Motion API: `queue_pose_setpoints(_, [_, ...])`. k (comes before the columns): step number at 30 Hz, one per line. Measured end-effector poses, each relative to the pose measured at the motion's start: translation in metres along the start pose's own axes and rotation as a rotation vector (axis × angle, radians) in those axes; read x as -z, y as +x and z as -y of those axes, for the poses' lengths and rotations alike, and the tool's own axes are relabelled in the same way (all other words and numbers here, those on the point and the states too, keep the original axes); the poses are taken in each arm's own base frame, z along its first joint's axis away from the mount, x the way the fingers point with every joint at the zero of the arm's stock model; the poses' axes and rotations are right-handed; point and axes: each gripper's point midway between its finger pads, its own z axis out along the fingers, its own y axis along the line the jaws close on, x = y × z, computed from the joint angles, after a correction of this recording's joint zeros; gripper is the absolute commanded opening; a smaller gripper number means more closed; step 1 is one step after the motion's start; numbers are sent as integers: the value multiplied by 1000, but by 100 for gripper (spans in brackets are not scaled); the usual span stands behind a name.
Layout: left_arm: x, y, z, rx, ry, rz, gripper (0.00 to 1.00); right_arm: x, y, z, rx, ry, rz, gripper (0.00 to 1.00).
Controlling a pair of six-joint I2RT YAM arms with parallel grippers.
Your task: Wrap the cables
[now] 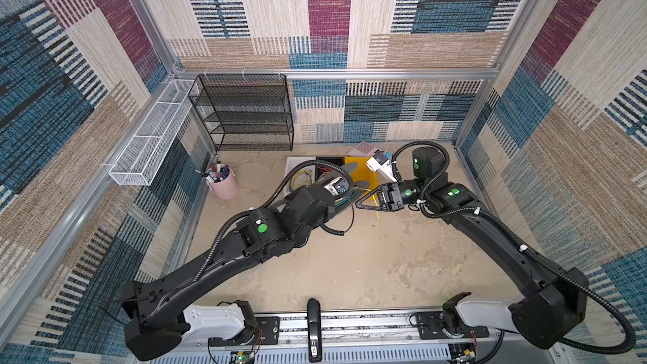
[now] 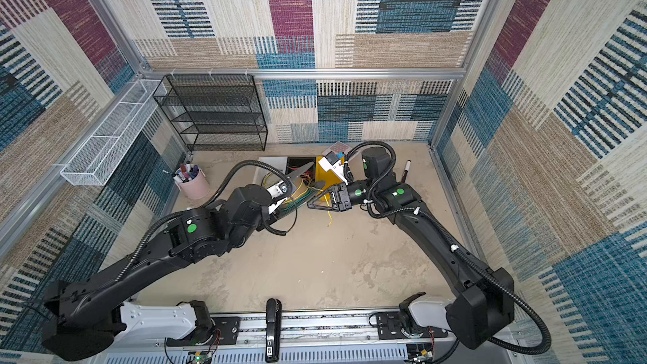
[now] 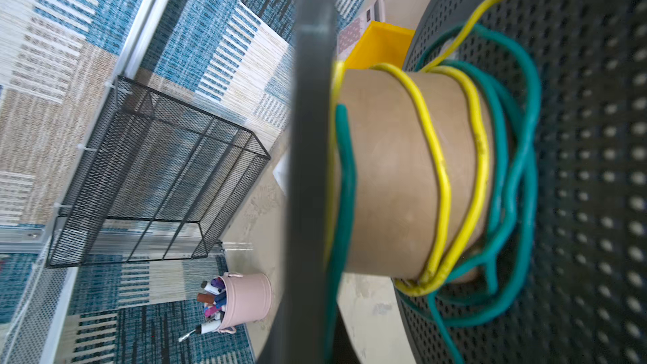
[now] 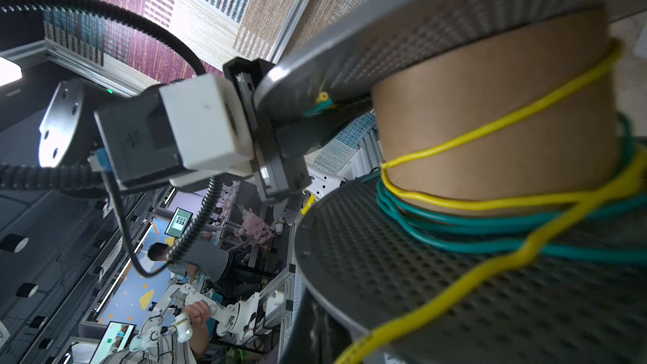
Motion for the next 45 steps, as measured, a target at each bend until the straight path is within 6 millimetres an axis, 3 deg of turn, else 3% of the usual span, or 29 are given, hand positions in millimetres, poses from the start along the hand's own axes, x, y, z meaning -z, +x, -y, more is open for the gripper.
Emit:
queue_pose_setpoints(3, [-5,-13,-9,28,-67,9,0,-8,-4,-14,4,-12,10,0])
queue_pose_setpoints(7, [-4,-17,-18,56,-113,17,0,-17,-6,-15,-7,8,28,2])
queue_pose_setpoints(11, [2,-18,-20,66,-110,34,0,-19,-4,-17,25,9,31,17])
queue_pose_setpoints(16, [9,-28,-32,98,-174,41,0,-15,-4,-37,90,-6,42,37])
queue_pose_setpoints(20, [15,-32,-29,93,-186,48,0,-11,-7,-51,143,-1,64,34])
queue_pose_setpoints(22, [14,-32,-27,84,-193,41,0,-10,-9,-54,155,6,61,38])
queue_pose_setpoints(28, [15,-28,-28,76,-194,21,0,-7,-6,-50,177,70,62,39])
queue_pose_setpoints(35, [25,-34,-45,120,-235,10,0,1,8,-46,197,129,85,39])
queue_pose_setpoints(40, [23,-30,-41,97,-223,-11,0,8,9,-53,277,170,126,42])
queue_pose_setpoints(45, [23,-31,-37,124,-203,-9,0,9,12,-46,292,189,127,42])
